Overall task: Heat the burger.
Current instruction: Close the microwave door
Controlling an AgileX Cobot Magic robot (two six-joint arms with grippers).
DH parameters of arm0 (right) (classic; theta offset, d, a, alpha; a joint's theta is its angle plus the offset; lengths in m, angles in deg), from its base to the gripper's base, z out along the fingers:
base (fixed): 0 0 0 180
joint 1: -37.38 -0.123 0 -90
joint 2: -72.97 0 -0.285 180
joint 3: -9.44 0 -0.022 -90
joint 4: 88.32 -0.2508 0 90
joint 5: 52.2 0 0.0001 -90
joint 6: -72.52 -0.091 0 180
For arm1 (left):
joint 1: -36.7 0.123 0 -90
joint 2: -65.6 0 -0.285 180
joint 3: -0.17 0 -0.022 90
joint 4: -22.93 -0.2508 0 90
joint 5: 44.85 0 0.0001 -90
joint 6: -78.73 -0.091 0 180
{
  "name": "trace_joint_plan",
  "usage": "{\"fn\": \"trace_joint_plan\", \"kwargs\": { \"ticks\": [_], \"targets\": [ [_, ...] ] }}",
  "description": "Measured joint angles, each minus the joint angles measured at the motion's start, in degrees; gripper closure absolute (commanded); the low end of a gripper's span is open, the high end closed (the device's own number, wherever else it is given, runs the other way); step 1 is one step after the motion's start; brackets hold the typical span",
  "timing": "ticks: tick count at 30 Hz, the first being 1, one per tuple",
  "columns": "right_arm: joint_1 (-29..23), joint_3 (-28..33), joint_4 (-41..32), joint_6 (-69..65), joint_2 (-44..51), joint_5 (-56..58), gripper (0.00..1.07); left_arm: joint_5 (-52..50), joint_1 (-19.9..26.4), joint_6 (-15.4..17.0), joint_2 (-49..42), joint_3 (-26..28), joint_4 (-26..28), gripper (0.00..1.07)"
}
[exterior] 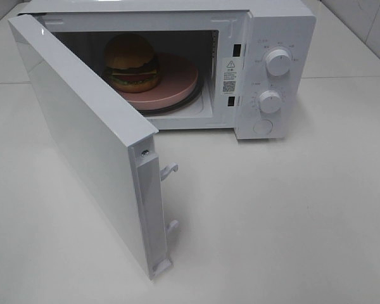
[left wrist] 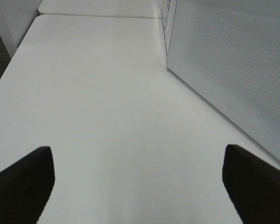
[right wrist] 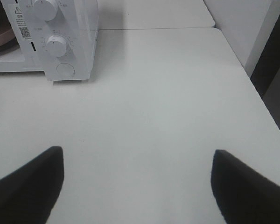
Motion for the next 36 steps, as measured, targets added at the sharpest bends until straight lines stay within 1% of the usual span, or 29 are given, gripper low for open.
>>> {"fn": "trace_joint_plan", "kwargs": {
  "ticks": [36],
  "targets": [
    [0.0,0.0,0.0,0.0,0.0,0.3,0.31,0.0,0.0,0.0,0.0,0.0,0.0,0.17]
  ]
}}
